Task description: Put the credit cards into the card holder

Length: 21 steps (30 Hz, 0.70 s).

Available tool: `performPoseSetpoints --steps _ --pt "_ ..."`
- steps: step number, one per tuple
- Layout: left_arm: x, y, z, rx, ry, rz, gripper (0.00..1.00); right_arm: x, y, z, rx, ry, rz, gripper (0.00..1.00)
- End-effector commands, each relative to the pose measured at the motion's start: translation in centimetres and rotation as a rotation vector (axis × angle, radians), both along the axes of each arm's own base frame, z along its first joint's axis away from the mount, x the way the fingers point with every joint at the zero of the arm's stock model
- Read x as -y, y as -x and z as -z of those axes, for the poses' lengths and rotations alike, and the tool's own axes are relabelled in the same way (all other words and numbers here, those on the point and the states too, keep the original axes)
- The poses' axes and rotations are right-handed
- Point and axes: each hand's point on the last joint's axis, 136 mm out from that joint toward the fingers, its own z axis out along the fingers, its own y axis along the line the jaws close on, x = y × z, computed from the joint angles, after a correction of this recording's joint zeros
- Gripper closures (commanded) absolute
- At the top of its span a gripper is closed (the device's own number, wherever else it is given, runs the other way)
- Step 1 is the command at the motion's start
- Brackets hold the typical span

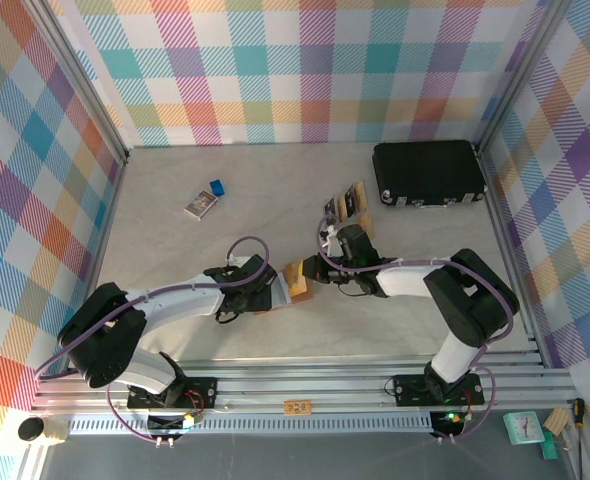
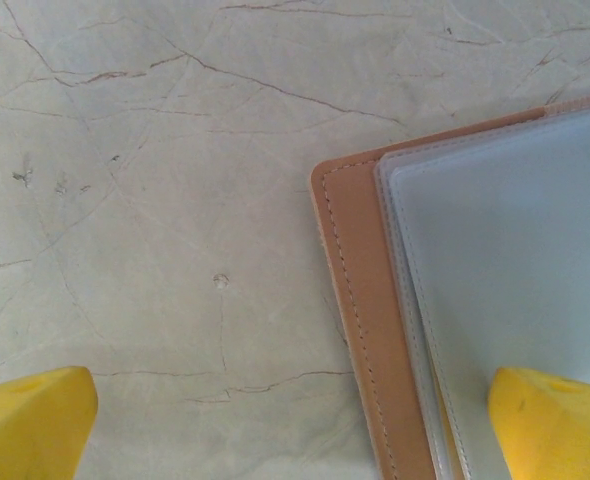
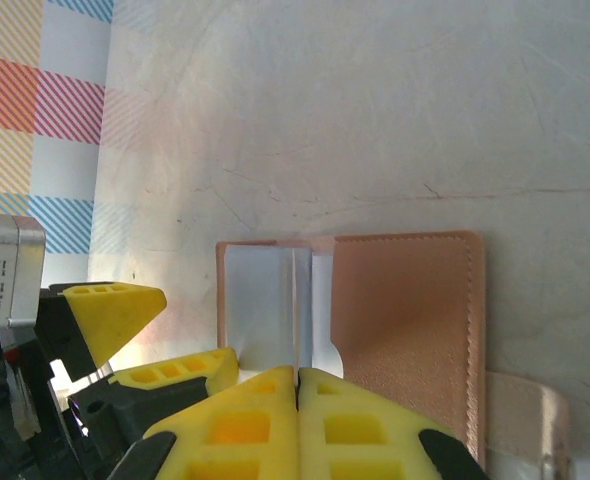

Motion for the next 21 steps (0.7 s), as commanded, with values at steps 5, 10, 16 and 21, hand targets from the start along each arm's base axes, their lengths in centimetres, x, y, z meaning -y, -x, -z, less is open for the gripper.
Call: performPoseSetpoints --steps 5,10,16,21 --pt "-0.5 0.1 -0.5 0.005 -0.027 0.004 0.00 -1.3 -0.4 -0.9 0.019 -0.036 -0.024 1.00" --pt "-0.5 -0.1 -0.5 0.005 -0.032 -0.003 0.00 -1.7 -0.5 -1.0 0.021 -0.047 -0.032 1.00" --pt "0.0 -0.7 -1.3 0.024 -0.011 0.002 0.00 -2.0 -0.5 -1.0 0.018 -0.051 -0.038 1.00" --pt "0.6 -1.5 -2.9 0.066 0.015 0.007 0.00 -2.1 -0.6 -1.0 0.019 -0.052 -0.038 1.00"
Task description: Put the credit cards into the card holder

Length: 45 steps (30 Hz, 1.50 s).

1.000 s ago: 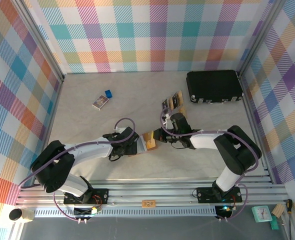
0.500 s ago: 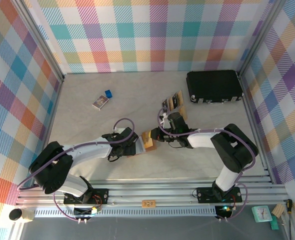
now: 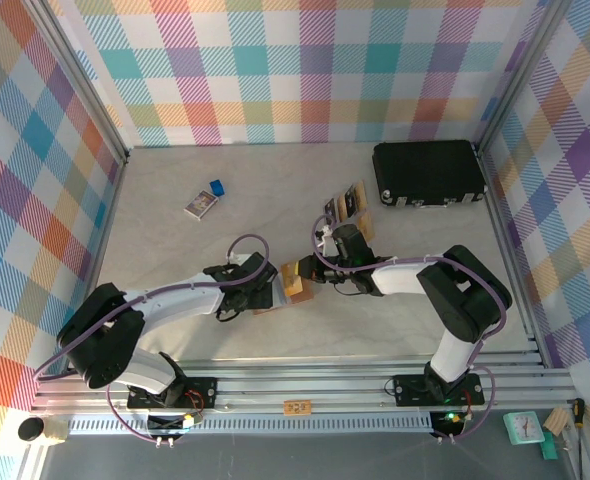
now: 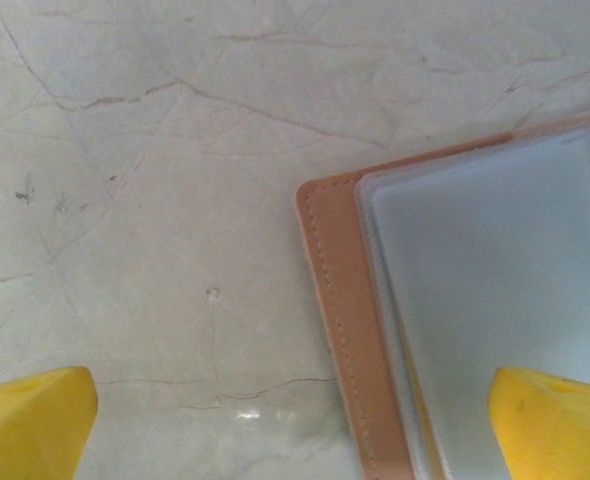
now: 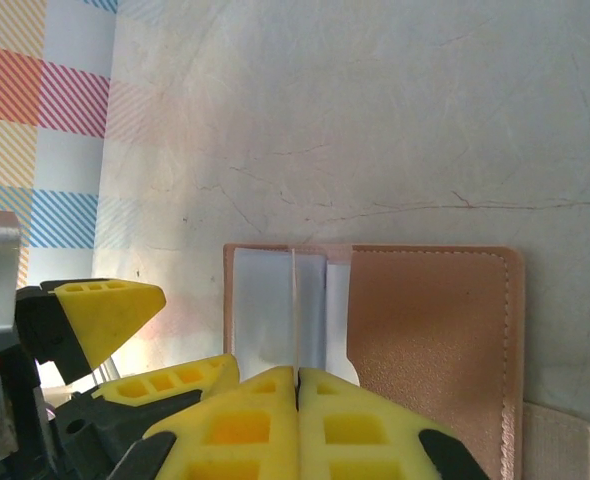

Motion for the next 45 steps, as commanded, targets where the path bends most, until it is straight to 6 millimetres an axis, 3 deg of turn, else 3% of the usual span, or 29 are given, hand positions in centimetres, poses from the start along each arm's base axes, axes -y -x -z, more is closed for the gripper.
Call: performPoseSetpoints --steps 1,9,19,45 --pt "0.1 -0.9 -2.1 0.049 0.002 0.003 0.00 -1.1 -0.5 -1.1 0.021 -0.040 -0.018 1.00" --pt "-0.4 -0.8 -0.7 0.017 -0.032 -0.004 0.00 -1.1 -0.6 -0.9 0.017 -0.045 -0.015 1.00" --pt "-2.7 0.8 1.4 -0.026 -0.091 -0.056 0.00 -1.4 -0.7 -0.8 0.016 -0.054 -0.018 1.00" --pt "-3.4 1.6 2.0 -0.035 -0.092 -0.069 0.00 -2.8 -0.6 0.6 0.008 -0.083 -0.041 1.00"
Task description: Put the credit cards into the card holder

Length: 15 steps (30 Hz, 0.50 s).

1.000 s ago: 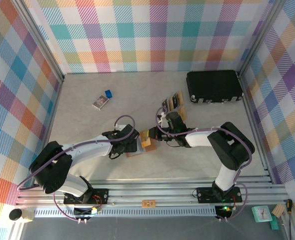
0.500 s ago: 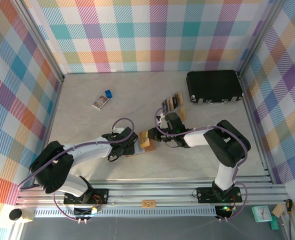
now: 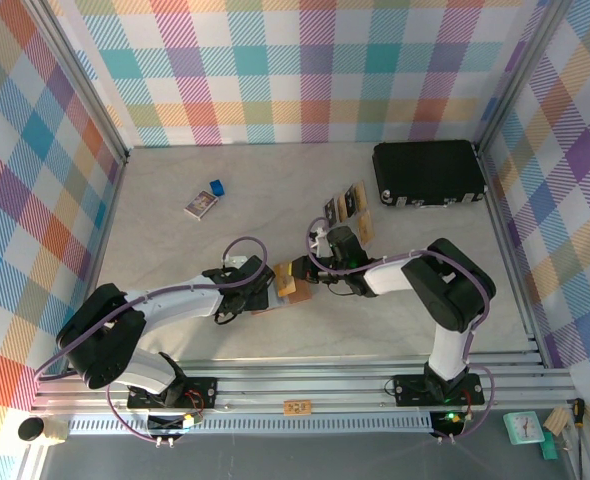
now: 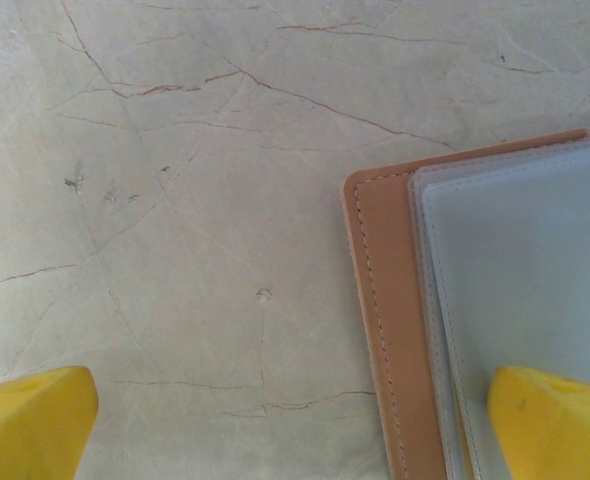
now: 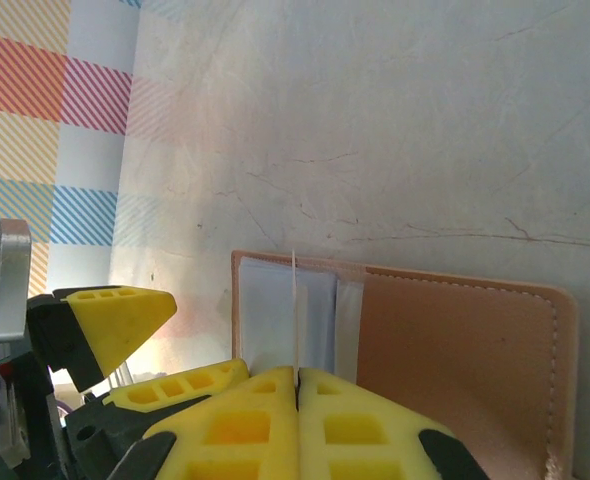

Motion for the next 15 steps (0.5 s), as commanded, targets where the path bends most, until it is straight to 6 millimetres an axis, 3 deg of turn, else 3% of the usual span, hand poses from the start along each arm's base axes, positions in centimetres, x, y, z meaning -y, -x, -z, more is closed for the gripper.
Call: performPoseSetpoints --steps 1,15 --pt "-1.71 1.37 1.00 -0.045 -0.055 -0.013 0.00 -1.17 -0.51 -0.94 0.030 -0.046 -0.016 1.00" --pt "-1.54 1.28 1.02 -0.046 -0.051 -0.013 0.00 -1.22 -0.44 -0.01 0.014 -0.042 -0.015 1.00"
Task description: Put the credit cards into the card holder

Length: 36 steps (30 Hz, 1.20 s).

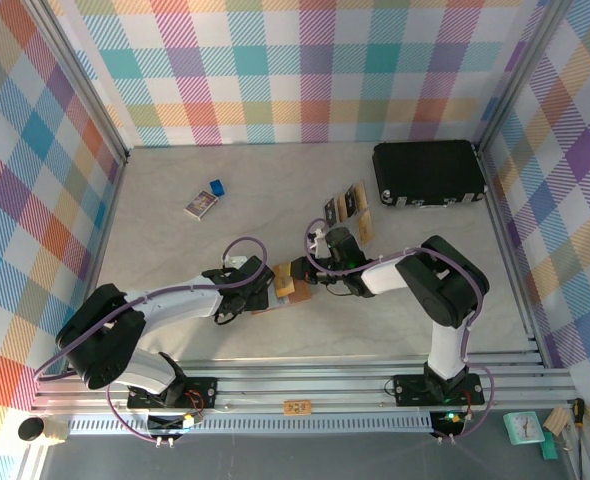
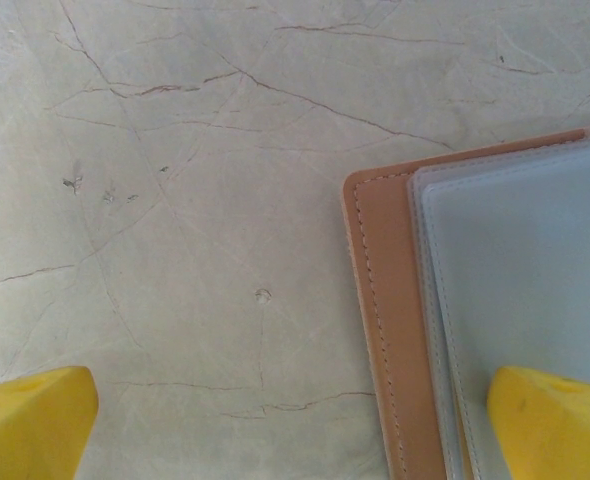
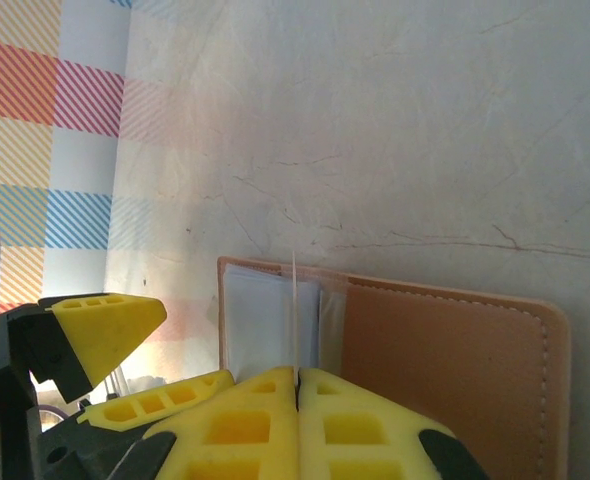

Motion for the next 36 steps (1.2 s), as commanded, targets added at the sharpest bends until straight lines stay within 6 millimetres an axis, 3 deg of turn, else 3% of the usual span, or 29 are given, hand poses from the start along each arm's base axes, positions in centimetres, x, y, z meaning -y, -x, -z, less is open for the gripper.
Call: performPoseSetpoints --steps 1,36 --pt "-1.5 1.3 1.0 -0.048 -0.053 -0.013 0.00 -0.9 -0.1 -0.7 0.021 -0.036 -0.020 1.00" --pt "-1.6 1.4 1.0 -0.049 -0.054 -0.012 0.00 0.0 1.6 1.7 -0.023 -0.020 -0.025 1.00"
